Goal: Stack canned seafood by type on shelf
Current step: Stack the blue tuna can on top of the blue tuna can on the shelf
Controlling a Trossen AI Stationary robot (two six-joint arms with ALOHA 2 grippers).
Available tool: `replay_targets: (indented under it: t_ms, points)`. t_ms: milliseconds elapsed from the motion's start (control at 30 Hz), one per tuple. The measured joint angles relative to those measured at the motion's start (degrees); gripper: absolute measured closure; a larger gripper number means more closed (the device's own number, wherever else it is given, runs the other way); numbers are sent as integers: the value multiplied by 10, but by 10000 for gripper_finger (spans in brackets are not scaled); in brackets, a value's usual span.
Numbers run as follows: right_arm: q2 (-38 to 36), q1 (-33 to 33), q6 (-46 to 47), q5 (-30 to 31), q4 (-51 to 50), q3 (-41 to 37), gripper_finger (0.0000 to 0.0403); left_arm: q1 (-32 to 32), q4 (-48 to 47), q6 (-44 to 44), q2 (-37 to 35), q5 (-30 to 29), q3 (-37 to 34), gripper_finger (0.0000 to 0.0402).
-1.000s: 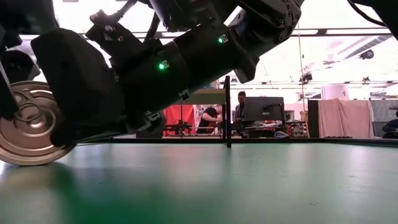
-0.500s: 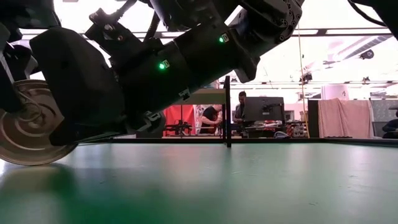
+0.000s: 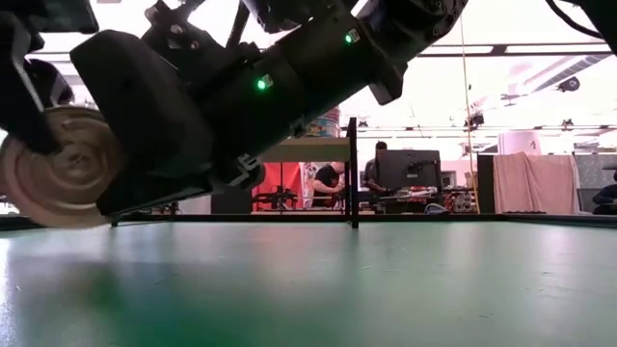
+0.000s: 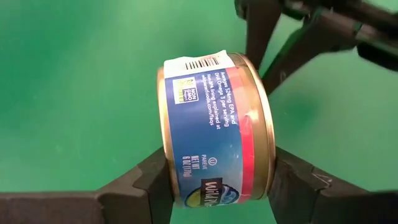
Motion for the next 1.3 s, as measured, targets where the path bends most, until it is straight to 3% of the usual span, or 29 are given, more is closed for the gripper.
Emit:
replay_targets:
  t_ms: [533, 800, 1100, 1300]
  points:
    - [-44, 19, 8, 8, -132, 0, 390, -4, -5, 1, -92, -109, -18, 220]
    - [-76, 33, 1, 118, -223, -1, 390, -5, 45, -3, -145, -172, -65, 220]
    - [-134, 34, -16, 198, -312, -27, 390, 7, 234, 57, -234, -246, -167, 220]
    - [-215, 34, -8, 235, -311, -103, 390, 48, 450, 184, -269, -232, -240, 220]
